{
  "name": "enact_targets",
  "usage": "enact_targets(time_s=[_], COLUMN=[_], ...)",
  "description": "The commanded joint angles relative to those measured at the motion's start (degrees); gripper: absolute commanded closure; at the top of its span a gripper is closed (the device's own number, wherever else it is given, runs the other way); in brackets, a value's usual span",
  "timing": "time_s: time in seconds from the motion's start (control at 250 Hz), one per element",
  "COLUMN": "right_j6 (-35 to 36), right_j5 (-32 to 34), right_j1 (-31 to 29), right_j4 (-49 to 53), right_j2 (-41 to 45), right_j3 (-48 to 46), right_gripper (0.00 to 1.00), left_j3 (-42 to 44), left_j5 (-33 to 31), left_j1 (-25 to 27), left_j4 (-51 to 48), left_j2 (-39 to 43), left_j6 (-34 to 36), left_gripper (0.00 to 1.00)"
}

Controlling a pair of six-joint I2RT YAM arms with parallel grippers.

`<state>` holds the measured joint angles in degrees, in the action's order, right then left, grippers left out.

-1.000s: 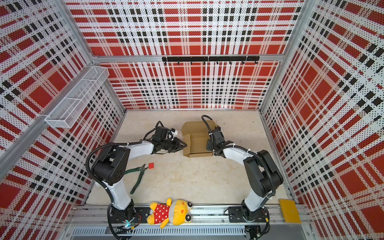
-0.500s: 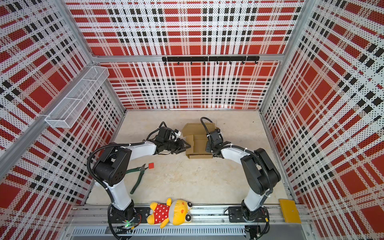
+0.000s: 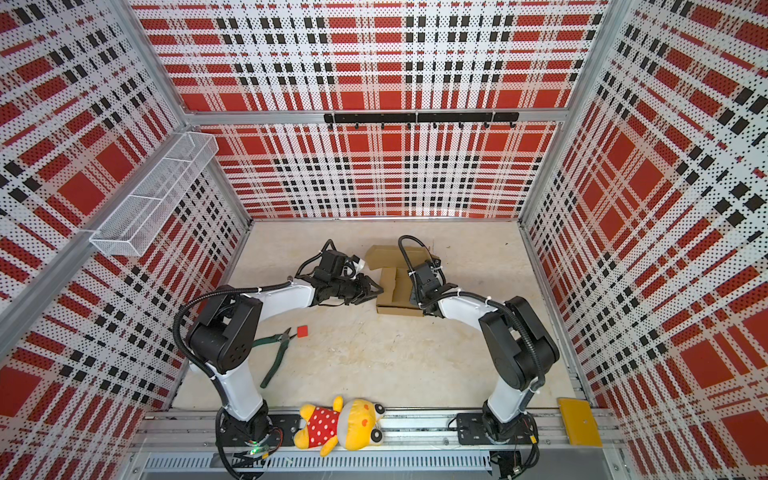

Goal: Fold the paper box

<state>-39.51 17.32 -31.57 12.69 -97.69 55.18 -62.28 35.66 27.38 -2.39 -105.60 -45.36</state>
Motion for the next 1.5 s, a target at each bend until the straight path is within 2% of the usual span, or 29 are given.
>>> enact_targets(time_s=[0.0,0.46,0.808,1.301,1.493], right_j6=[-2.9,-6.1,-9.5,-12.9,-13.1], right_j5=[1.1,3.7,7.0,6.0,6.0], right_j1=[-0.7,-4.2,-8.4,-10.1,-11.1], right_j4=[-2.5,-5.0,-5.0,-7.2,-7.3], right_j2=[-1.1,-1.5,-2.2,-3.3,-3.7], right_j3=[1.0,1.6,3.0,2.0,2.9], right_gripper=[0.89,0.90,0.90,0.90,0.91], left_j3=[-3.0,-7.3,-10.8,-10.2,-11.4], left_j5=[-2.1,-12.9,-25.9,-30.5,-32.2], left_j1=[1.7,2.8,3.3,1.3,2.1], left_j4=[-3.3,-14.4,-23.6,-24.0,-24.8], left_j2=[-1.0,-2.7,-3.2,-3.2,-3.7], left_j6=[1.8,8.6,15.9,18.9,20.7], left_gripper=[0.65,0.65,0.66,0.64,0.68])
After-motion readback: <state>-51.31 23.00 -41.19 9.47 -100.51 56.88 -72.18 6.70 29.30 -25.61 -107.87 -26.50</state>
